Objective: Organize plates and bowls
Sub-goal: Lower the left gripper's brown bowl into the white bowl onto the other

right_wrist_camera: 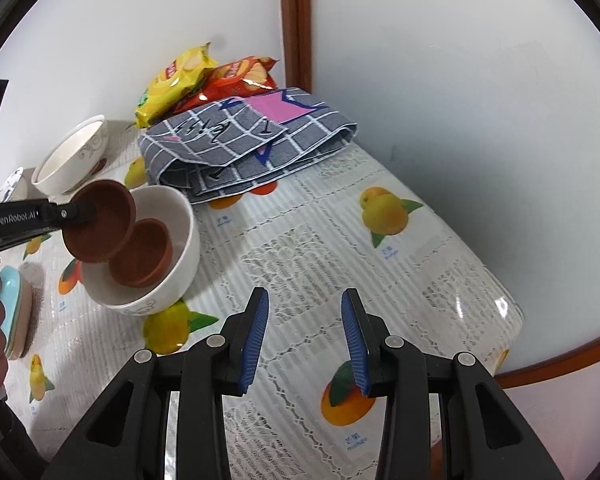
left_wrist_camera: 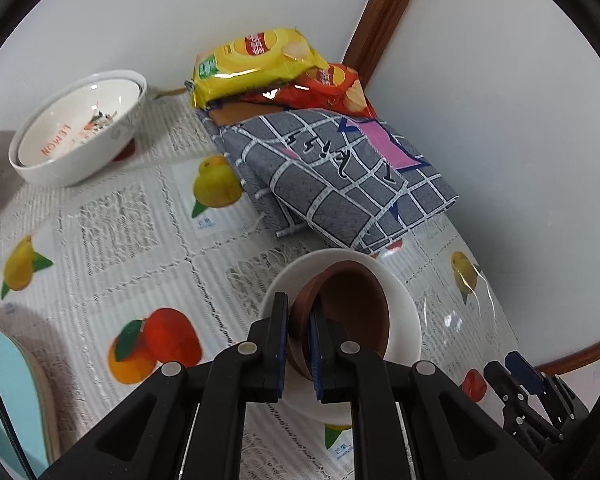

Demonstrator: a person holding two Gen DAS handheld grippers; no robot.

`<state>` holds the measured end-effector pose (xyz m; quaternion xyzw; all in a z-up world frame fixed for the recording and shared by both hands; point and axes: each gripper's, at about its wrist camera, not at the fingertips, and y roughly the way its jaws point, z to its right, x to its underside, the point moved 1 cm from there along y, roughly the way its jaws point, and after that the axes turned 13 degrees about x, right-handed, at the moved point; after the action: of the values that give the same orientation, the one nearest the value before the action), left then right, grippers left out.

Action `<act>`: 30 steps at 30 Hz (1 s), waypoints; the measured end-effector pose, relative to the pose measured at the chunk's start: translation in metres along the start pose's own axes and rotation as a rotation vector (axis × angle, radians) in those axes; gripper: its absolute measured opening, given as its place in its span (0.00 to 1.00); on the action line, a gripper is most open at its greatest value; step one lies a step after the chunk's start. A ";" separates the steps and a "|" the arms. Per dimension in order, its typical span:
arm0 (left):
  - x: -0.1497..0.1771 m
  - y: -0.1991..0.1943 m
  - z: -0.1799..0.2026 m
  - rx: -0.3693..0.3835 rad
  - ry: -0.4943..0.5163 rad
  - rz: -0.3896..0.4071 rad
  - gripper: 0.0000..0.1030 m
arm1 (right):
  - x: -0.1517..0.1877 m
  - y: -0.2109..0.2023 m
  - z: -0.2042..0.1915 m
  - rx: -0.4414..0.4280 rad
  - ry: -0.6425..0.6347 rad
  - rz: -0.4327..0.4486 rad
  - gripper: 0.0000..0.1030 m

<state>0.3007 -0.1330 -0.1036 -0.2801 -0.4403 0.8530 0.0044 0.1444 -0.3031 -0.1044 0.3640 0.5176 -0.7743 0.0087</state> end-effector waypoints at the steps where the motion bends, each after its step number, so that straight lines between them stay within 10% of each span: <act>1: 0.000 0.002 -0.001 0.003 0.000 -0.004 0.10 | 0.000 0.000 0.000 0.001 0.002 0.003 0.37; 30: 0.005 0.030 -0.018 0.078 -0.082 -0.075 0.12 | 0.011 0.014 -0.022 -0.030 -0.047 -0.029 0.37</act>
<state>0.3126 -0.1364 -0.1368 -0.2279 -0.4169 0.8795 0.0292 0.1544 -0.2876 -0.1262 0.3380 0.5342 -0.7747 0.0149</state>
